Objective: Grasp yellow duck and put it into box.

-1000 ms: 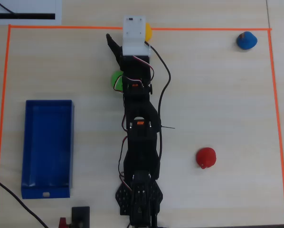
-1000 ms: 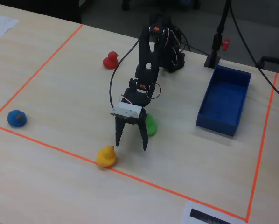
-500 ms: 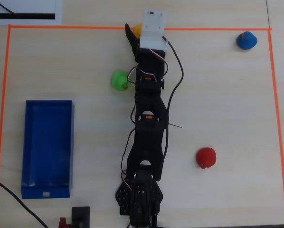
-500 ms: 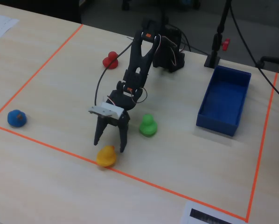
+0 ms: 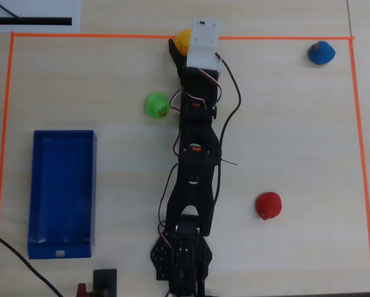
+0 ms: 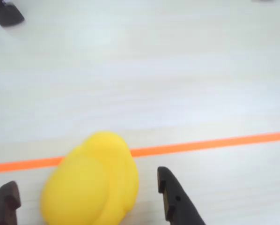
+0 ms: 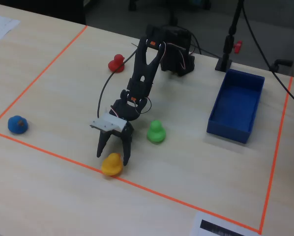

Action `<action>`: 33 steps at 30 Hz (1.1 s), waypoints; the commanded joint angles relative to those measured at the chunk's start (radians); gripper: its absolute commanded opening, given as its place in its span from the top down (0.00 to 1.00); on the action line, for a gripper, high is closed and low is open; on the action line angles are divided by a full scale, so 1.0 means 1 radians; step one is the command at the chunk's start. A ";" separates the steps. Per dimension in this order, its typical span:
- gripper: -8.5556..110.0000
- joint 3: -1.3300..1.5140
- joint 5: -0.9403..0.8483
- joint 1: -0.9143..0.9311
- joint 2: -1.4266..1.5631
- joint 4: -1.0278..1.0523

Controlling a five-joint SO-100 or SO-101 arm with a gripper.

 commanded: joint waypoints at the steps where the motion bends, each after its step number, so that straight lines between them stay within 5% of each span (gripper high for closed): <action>1: 0.62 -0.078 -0.005 0.000 -0.003 -0.023; 6: 0.89 -0.107 0.002 -0.003 -0.029 -0.023; 8: 0.93 -0.114 0.003 -0.003 -0.031 -0.026; 20: 0.93 -0.077 0.117 -0.023 0.109 -0.058; 33: 0.93 0.716 0.270 0.018 1.132 0.410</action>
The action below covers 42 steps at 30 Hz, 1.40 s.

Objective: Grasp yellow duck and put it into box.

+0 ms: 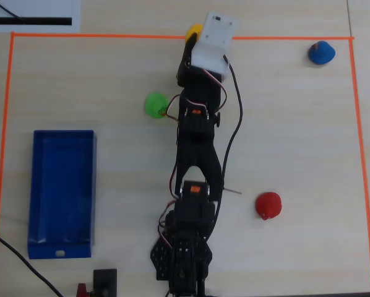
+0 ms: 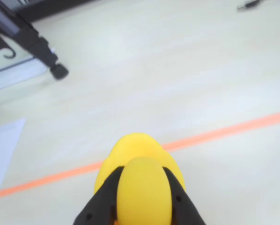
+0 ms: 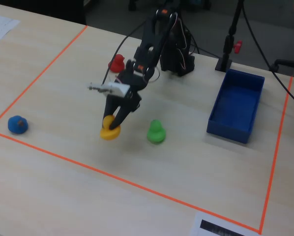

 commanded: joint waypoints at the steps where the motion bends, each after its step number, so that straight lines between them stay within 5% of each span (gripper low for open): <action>1: 0.93 0.311 0.011 0.032 0.494 0.207; 9: 0.93 0.546 0.153 -0.044 1.015 0.919; 17: 0.93 0.230 0.525 -0.607 1.043 1.474; 22: 0.93 0.017 0.741 -0.965 0.945 1.583; 28: 0.93 -0.267 0.950 -1.164 0.626 1.664; 42: 0.93 -0.451 0.988 -1.193 0.084 1.437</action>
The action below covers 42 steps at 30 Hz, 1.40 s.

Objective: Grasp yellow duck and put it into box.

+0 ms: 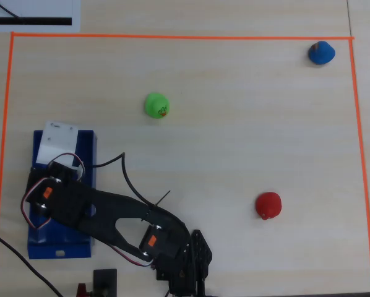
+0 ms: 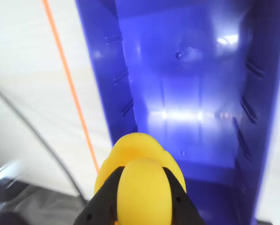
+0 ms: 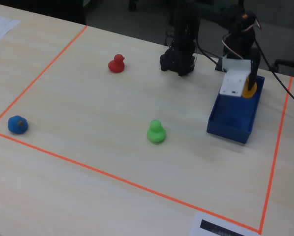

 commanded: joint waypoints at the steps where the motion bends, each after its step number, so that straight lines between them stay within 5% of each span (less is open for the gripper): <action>1: 0.93 -0.081 0.002 0.025 -0.092 -0.049; 6: 0.93 -0.077 -0.064 0.057 -0.184 -0.043; 17: 0.72 -0.084 -0.328 0.126 -0.146 0.092; 25: 0.75 -0.087 -0.376 0.170 -0.048 0.091; 30: 0.93 -0.158 -0.462 0.281 0.120 0.044; 34: 0.93 -0.169 -0.569 0.456 0.239 -0.038; 42: 0.93 0.489 -0.839 0.834 0.657 -0.506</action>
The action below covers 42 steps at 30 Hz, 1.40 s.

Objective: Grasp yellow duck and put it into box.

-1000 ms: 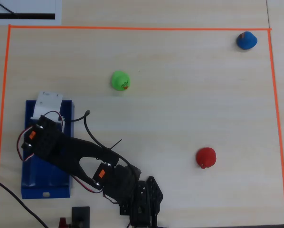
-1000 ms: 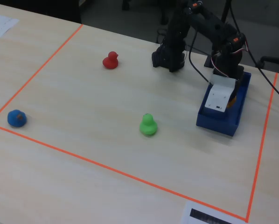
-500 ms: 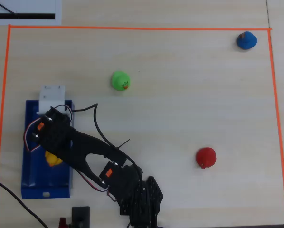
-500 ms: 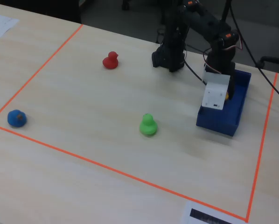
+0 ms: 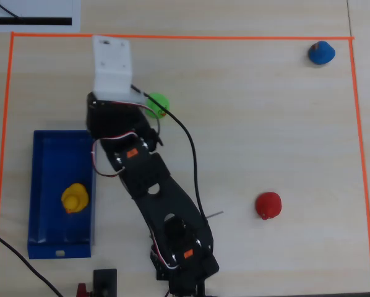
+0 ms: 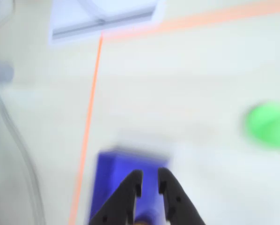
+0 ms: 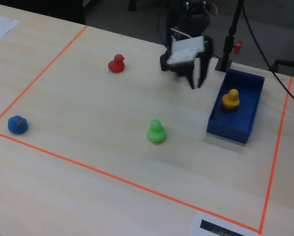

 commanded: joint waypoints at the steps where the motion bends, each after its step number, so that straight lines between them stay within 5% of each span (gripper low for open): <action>1: 0.93 0.442 -0.100 0.196 0.270 -0.244; 13: 0.93 1.213 -0.137 0.255 0.887 0.055; 42: 0.92 1.361 -0.295 0.316 1.229 0.396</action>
